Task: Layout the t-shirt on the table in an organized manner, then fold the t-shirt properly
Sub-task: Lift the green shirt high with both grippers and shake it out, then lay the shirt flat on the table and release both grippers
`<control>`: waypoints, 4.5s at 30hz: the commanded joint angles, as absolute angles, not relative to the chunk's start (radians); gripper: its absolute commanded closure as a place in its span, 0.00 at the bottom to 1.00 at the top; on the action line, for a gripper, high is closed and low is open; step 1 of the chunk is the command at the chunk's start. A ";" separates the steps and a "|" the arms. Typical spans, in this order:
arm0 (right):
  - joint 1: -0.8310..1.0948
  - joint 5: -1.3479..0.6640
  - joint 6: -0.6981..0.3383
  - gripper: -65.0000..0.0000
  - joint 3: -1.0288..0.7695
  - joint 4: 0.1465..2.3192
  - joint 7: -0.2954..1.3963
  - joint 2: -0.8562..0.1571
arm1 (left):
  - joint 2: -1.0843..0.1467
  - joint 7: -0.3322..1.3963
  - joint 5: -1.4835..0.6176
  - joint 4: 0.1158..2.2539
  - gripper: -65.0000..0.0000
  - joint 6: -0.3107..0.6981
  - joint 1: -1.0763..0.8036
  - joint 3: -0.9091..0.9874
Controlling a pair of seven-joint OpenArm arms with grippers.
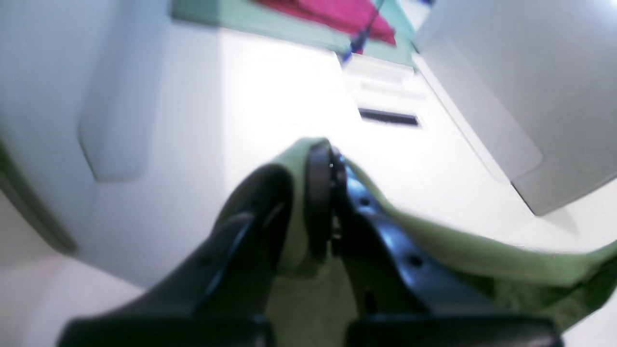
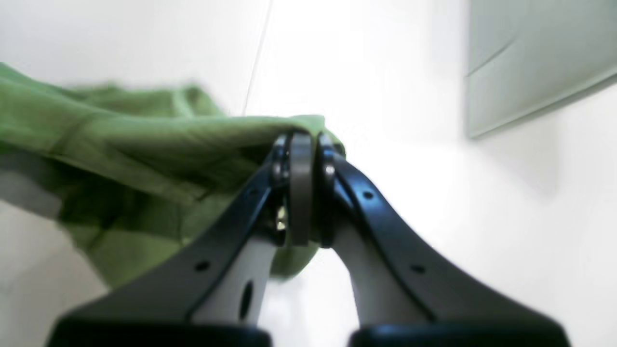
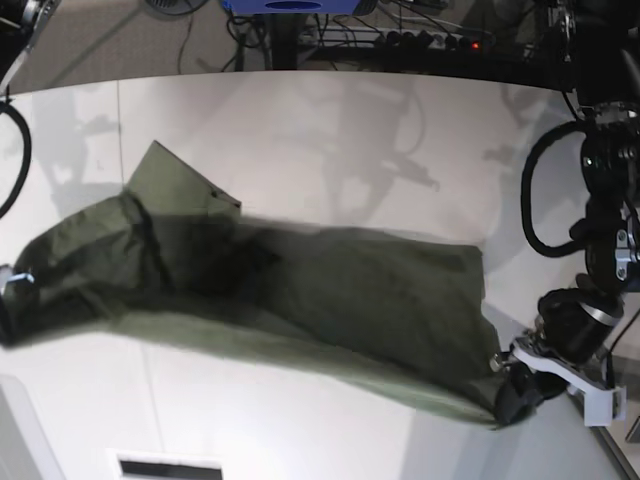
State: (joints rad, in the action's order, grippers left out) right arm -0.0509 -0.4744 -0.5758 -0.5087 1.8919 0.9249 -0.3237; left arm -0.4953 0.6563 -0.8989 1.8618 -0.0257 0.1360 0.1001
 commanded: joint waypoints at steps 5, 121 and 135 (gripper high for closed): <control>-0.119 -0.490 -0.576 0.99 -0.512 1.957 0.898 -0.384 | -0.588 0.630 -0.908 1.880 1.00 -0.024 0.173 0.102; 0.203 -0.496 -0.573 1.00 -0.429 1.633 0.903 -0.248 | -0.189 0.581 -0.282 1.546 1.00 -0.019 -0.162 0.145; 0.277 -0.492 -0.573 0.99 -0.429 1.523 0.905 -0.157 | -0.186 0.579 -0.213 1.520 1.00 -0.021 -0.248 0.114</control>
